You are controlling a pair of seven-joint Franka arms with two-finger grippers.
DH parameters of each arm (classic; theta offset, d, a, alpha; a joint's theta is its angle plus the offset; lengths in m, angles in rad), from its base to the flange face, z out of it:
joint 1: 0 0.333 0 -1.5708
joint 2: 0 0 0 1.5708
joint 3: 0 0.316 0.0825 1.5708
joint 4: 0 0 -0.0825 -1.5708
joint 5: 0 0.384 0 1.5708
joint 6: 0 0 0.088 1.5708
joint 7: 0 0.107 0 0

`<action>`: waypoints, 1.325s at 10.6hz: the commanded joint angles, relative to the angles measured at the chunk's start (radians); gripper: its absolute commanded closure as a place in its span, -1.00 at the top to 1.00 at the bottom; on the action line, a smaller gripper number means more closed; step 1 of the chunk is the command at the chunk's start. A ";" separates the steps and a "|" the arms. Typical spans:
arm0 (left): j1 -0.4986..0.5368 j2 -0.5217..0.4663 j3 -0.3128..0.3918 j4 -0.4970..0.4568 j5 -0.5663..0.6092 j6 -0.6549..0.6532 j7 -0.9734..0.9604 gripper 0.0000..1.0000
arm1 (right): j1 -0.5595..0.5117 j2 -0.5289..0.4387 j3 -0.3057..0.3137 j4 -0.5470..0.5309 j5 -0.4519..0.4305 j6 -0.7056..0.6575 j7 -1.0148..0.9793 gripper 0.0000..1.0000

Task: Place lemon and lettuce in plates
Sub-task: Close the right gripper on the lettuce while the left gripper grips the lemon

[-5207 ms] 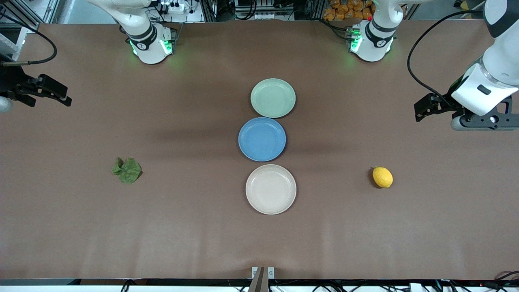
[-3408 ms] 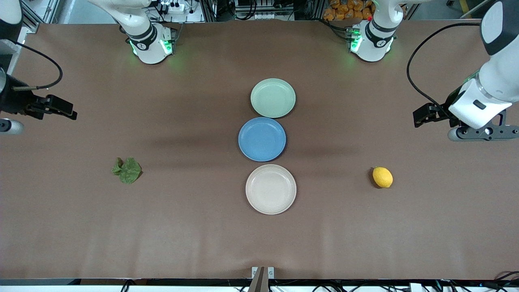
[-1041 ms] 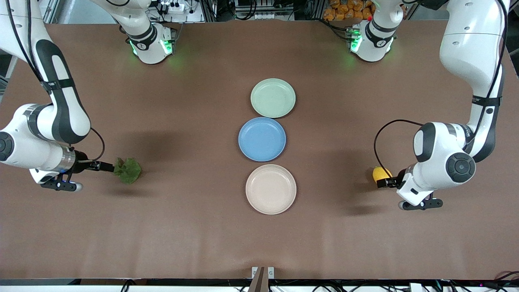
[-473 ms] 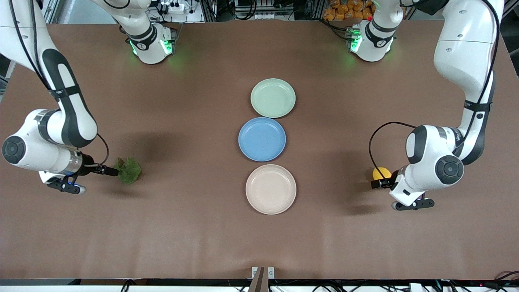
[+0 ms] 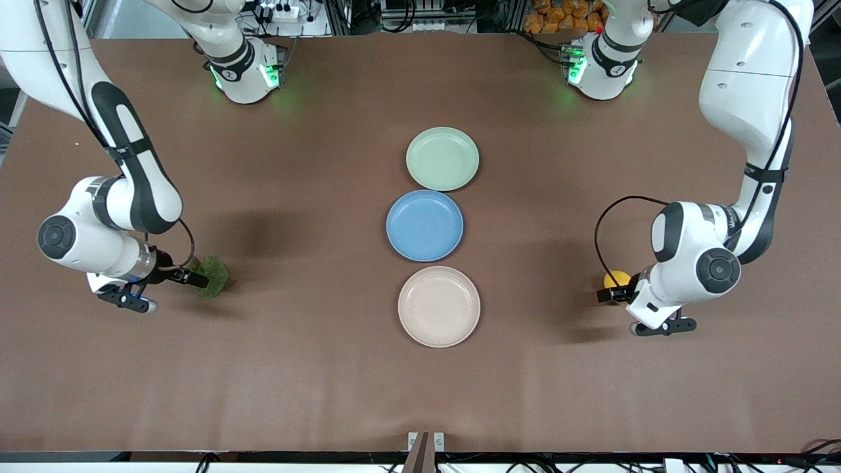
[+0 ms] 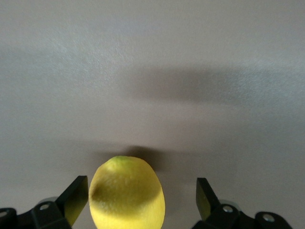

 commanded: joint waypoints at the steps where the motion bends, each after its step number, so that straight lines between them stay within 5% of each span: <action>1: 0.004 -0.018 0.000 -0.061 0.030 0.061 -0.030 1.00 | -0.015 -0.025 0.006 -0.036 -0.010 0.008 0.005 1.00; 14: 0.012 -0.009 0.005 -0.166 0.047 0.213 -0.026 1.00 | -0.023 -0.014 0.006 -0.125 -0.010 0.157 0.008 1.00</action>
